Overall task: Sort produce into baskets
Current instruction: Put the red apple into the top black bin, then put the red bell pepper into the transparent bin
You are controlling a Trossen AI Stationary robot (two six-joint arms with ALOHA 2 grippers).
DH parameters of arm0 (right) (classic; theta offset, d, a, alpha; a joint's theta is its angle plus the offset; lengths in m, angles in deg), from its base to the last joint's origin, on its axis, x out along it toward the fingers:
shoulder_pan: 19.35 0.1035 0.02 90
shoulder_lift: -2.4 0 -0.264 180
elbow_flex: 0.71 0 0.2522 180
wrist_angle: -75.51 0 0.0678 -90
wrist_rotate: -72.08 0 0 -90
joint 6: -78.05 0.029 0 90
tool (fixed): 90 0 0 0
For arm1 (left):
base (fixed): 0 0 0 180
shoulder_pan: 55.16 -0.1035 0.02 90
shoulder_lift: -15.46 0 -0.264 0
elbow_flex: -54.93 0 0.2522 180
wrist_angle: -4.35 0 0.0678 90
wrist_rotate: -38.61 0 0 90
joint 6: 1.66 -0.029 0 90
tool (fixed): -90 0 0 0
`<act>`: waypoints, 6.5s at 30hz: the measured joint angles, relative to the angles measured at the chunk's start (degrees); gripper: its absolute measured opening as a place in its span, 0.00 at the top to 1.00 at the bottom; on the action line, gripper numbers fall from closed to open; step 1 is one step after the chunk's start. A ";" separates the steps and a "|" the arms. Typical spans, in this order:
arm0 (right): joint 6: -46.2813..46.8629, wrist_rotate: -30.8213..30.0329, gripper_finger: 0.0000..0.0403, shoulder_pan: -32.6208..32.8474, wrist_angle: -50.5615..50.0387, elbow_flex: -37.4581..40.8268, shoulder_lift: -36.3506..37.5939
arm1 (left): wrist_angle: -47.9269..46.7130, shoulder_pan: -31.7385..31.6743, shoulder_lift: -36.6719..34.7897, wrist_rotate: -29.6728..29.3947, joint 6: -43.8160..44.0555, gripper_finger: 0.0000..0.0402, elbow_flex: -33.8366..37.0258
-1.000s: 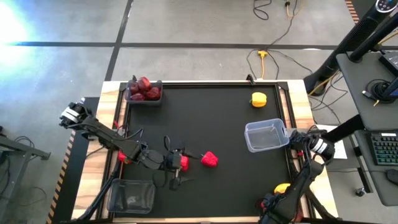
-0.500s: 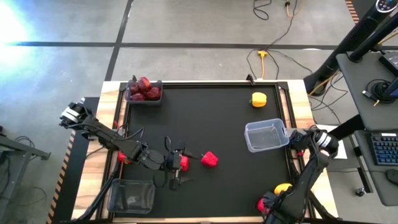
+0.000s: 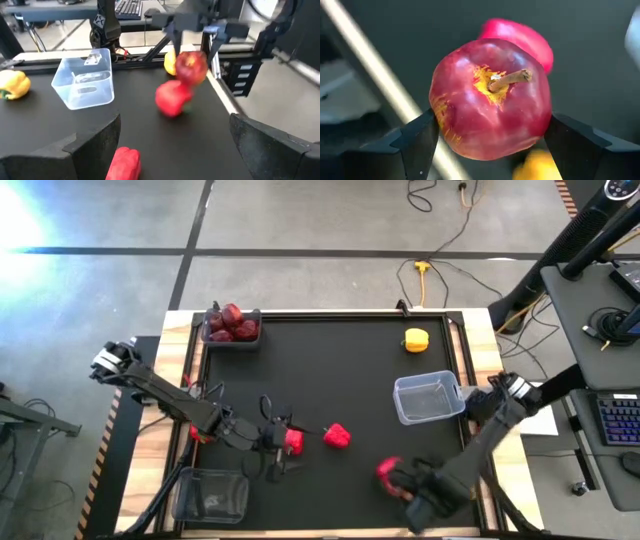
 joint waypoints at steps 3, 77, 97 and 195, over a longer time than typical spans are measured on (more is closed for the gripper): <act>-9.56 -3.51 0.22 -5.11 0.81 0.00 -0.02 | -4.70 0.19 -3.78 -0.03 3.86 0.12 -0.02; -67.22 1.41 0.09 -42.95 43.75 22.21 6.47 | -27.11 -6.24 15.55 -23.46 10.80 0.11 -6.89; -57.57 -25.62 0.09 -15.38 62.85 24.20 3.04 | -1.49 -21.59 13.34 -2.57 -0.75 0.00 3.59; -57.49 -24.18 0.09 -17.85 63.74 26.15 2.80 | -22.03 -36.86 -33.52 0.27 10.09 0.09 15.34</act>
